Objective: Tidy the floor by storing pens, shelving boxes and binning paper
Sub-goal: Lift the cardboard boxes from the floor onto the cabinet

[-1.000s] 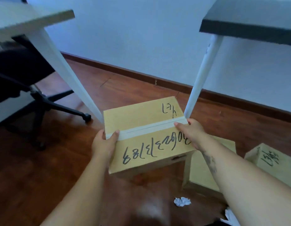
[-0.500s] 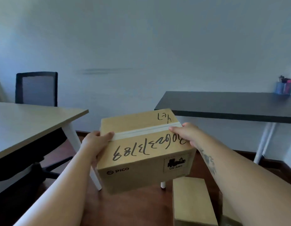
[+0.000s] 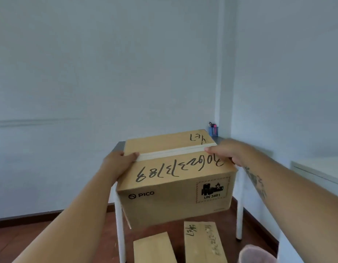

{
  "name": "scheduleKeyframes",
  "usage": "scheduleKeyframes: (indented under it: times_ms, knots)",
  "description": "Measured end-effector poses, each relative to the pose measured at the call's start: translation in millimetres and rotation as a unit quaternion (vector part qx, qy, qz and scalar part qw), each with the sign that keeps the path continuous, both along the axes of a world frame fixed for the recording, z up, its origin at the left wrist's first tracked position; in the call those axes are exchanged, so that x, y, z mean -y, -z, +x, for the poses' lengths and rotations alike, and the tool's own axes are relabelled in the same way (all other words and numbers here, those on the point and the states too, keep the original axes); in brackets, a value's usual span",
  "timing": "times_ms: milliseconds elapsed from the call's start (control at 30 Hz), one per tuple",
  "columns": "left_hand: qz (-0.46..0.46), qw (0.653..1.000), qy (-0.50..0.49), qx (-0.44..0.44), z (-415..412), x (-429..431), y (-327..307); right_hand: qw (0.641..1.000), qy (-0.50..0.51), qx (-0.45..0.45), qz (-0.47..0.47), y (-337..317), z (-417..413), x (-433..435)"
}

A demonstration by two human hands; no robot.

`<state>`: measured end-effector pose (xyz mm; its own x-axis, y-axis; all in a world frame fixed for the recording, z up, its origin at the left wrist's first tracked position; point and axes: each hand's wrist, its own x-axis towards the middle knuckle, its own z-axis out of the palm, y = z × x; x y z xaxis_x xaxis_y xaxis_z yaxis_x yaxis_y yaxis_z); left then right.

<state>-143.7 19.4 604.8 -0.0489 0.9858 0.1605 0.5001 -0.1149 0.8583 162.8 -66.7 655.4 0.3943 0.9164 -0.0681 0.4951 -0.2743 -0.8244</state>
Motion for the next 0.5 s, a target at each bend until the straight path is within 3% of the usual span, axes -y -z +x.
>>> scheduleKeyframes:
  times_ms: [267, 500]
  knots:
    - [0.063, 0.986, 0.15, -0.026, 156, 8, -55, 0.985, 0.159, 0.048, 0.035, -67, 108, 109]
    - [0.085, 0.964, 0.249, -0.042, 277, 37, -86, 0.942, 0.304, 0.075, 0.117, -83, 183, 196]
